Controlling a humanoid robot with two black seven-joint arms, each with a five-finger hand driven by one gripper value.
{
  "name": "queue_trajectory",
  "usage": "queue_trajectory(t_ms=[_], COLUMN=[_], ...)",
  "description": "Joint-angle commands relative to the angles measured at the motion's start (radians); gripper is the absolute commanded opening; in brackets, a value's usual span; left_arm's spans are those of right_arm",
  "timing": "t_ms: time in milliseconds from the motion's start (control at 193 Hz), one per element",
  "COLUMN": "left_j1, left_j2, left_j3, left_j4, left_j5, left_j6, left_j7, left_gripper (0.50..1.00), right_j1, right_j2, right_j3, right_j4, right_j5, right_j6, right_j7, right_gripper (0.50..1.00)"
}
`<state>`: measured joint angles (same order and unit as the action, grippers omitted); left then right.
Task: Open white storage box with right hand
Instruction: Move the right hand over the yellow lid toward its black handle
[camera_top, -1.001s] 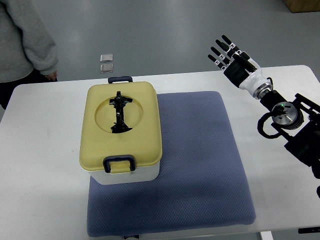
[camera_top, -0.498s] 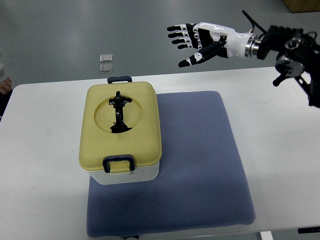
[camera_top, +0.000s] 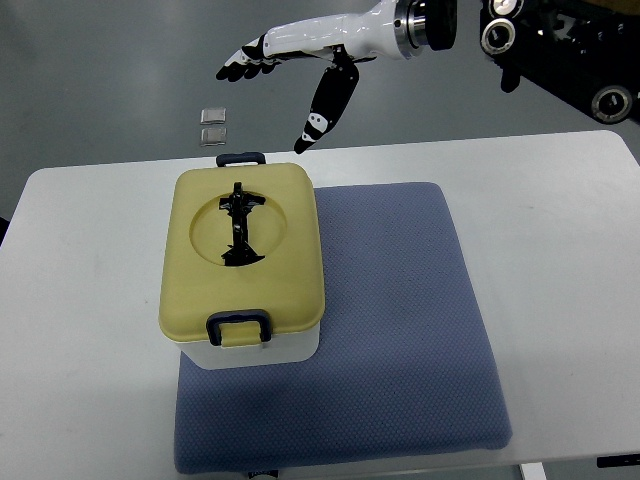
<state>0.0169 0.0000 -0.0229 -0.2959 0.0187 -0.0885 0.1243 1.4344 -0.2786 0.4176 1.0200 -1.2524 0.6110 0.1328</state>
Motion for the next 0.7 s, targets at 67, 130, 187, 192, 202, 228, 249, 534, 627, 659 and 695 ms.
queue_trajectory(t_ms=[67, 130, 187, 192, 202, 228, 249, 534, 627, 659, 695], left_j1=[0.000, 0.000, 0.000, 0.000, 0.000, 0.000, 0.000, 0.000, 0.000, 0.000, 0.000], left_j2=[0.000, 0.000, 0.000, 0.000, 0.000, 0.000, 0.000, 0.000, 0.000, 0.000, 0.000], left_j3=[0.001, 0.001, 0.001, 0.001, 0.001, 0.001, 0.003, 0.003, 0.003, 0.003, 0.001], left_j4=[0.003, 0.001, 0.001, 0.001, 0.003, 0.003, 0.003, 0.004, 0.004, 0.006, 0.006], left_j5=[0.000, 0.000, 0.000, 0.000, 0.000, 0.000, 0.000, 0.000, 0.000, 0.000, 0.000], left_j6=[-0.001, -0.001, -0.001, -0.001, -0.001, -0.001, -0.001, -0.001, -0.001, -0.001, -0.001], left_j7=[0.000, 0.000, 0.000, 0.000, 0.000, 0.000, 0.000, 0.000, 0.000, 0.000, 0.000], left_gripper=[1.000, 1.000, 1.000, 1.000, 1.000, 1.000, 1.000, 1.000, 1.000, 1.000, 1.000], right_j1=[-0.016, -0.028, -0.035, -0.035, -0.039, -0.048, -0.054, -0.088, -0.101, -0.104, -0.108], right_j2=[0.016, 0.022, 0.025, 0.025, 0.027, 0.032, 0.035, 0.078, 0.096, 0.099, 0.102], right_j3=[-0.022, -0.028, -0.029, -0.029, -0.029, -0.029, -0.029, -0.029, -0.028, -0.028, -0.028], right_j4=[0.005, 0.005, 0.005, 0.005, 0.005, 0.005, 0.005, 0.003, 0.003, 0.003, 0.003], right_j5=[-0.033, -0.035, -0.035, -0.035, -0.035, -0.035, -0.035, -0.035, -0.035, -0.035, -0.035], right_j6=[0.000, 0.000, 0.000, 0.000, 0.000, 0.000, 0.000, -0.014, -0.042, -0.050, -0.062], right_j7=[0.001, 0.001, 0.001, 0.001, 0.001, 0.001, 0.001, 0.002, 0.002, 0.002, 0.002], right_gripper=[0.950, 0.950, 0.950, 0.950, 0.952, 0.952, 0.950, 0.950, 0.950, 0.950, 0.950])
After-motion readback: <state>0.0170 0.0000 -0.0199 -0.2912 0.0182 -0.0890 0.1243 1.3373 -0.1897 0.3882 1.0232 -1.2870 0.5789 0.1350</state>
